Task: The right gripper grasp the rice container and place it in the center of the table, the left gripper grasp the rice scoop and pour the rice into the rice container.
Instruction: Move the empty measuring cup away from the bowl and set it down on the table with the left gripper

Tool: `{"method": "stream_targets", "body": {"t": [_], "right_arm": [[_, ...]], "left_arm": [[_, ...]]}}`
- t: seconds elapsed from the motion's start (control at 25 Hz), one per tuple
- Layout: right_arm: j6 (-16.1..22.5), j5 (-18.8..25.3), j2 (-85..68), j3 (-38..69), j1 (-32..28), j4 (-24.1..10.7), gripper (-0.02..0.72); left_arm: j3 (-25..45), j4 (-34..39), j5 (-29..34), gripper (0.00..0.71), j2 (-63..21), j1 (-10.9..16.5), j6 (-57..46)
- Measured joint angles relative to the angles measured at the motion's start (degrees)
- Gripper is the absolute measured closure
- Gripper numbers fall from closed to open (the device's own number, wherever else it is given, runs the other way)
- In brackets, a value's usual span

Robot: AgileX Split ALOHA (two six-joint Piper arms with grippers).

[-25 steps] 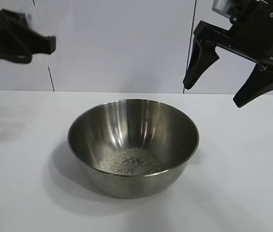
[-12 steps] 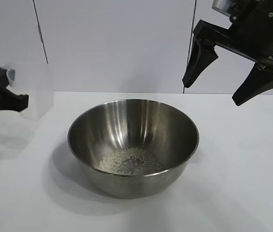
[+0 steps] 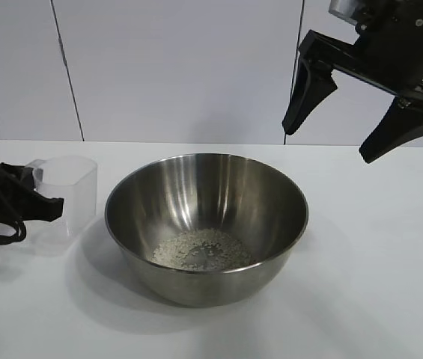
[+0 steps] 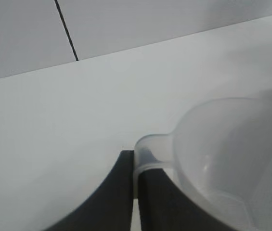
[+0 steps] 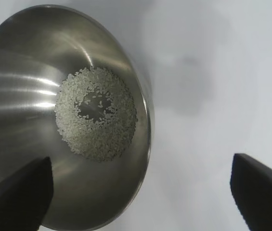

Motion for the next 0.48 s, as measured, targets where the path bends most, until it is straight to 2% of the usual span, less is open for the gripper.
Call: {"method": "stream_targets", "body": {"t": [0.24, 0.36, 0.48], "right_arm": [[0.0, -0.1, 0.0, 0.0, 0.0, 0.0, 0.009], [0.0, -0.1, 0.0, 0.0, 0.0, 0.0, 0.009], [0.0, -0.1, 0.0, 0.0, 0.0, 0.0, 0.009]], "left_arm": [[-4.5, 0.2, -0.4, 0.698, 0.8, 2.1, 0.0], [-5.1, 1.3, -0.9, 0.698, 2.9, 3.3, -0.5], [-5.1, 2.4, -0.9, 0.698, 5.0, 3.4, -0.5]]}}
